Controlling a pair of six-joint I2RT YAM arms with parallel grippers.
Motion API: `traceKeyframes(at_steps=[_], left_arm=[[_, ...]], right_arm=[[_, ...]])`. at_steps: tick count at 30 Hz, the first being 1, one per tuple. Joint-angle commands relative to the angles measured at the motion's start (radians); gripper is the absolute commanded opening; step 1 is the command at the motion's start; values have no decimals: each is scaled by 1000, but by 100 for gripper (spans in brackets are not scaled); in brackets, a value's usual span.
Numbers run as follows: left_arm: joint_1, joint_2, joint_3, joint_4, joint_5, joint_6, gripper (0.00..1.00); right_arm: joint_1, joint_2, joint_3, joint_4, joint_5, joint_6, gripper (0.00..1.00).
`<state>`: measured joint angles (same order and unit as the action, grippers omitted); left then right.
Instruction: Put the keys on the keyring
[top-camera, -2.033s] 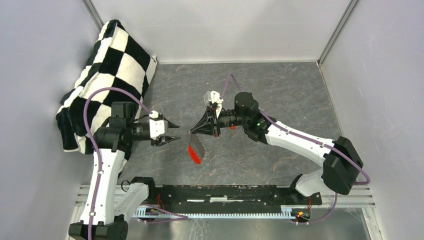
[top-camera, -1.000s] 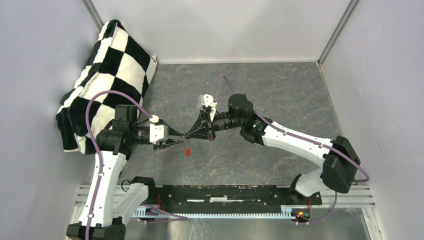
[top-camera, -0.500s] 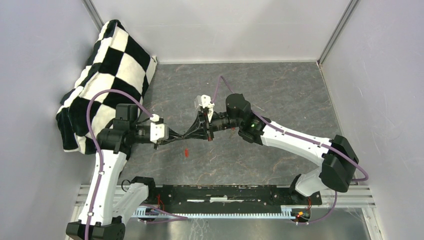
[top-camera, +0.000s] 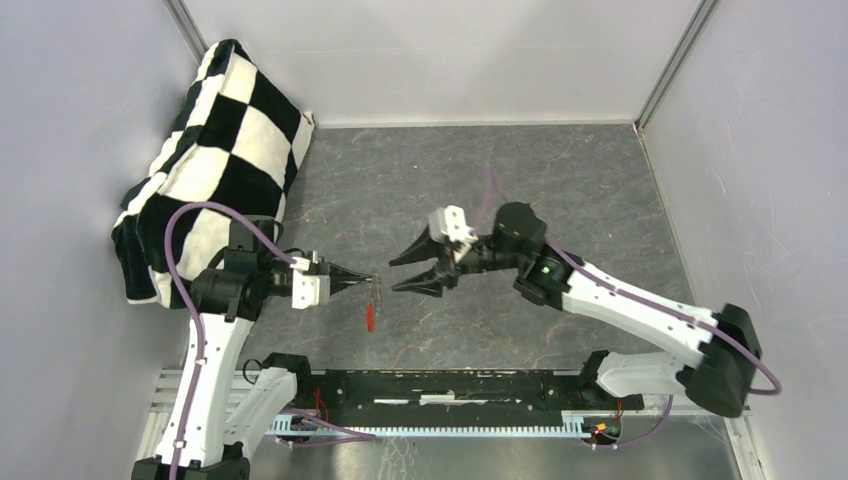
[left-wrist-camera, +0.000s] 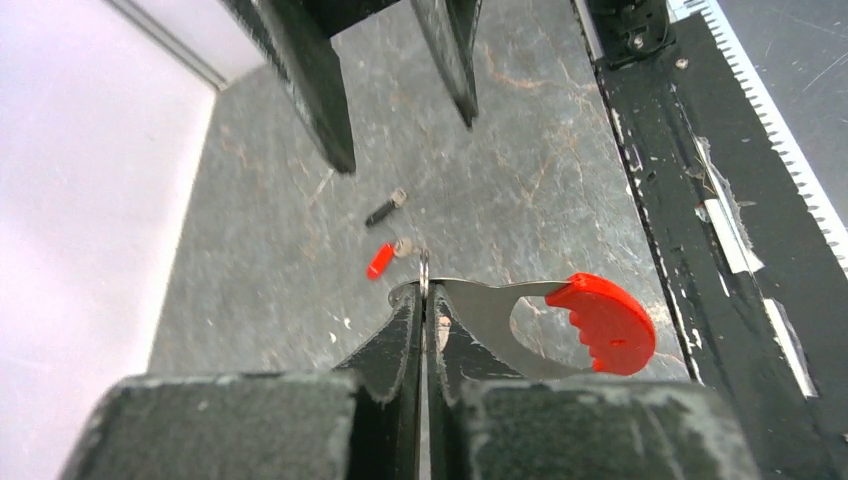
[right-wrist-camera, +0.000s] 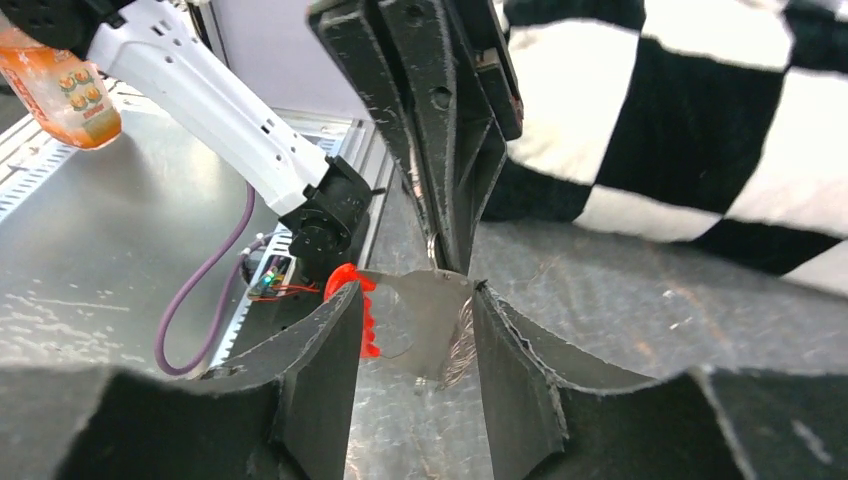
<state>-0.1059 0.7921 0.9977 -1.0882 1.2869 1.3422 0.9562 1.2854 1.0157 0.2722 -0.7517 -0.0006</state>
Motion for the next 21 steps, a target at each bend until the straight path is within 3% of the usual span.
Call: traceKeyframes(at_steps=[1,7,21], left_arm=[[-9,-24,19,31,144,192,2],[-14,-37,28,30,190,317,2],[-18,14,103,30,313,196,2]], right_arm=[[0,-137,-122,165,37,-98,51],[0,-187,-187,274,38,-91,50],[31,-138,-203,476,13,-29,45]])
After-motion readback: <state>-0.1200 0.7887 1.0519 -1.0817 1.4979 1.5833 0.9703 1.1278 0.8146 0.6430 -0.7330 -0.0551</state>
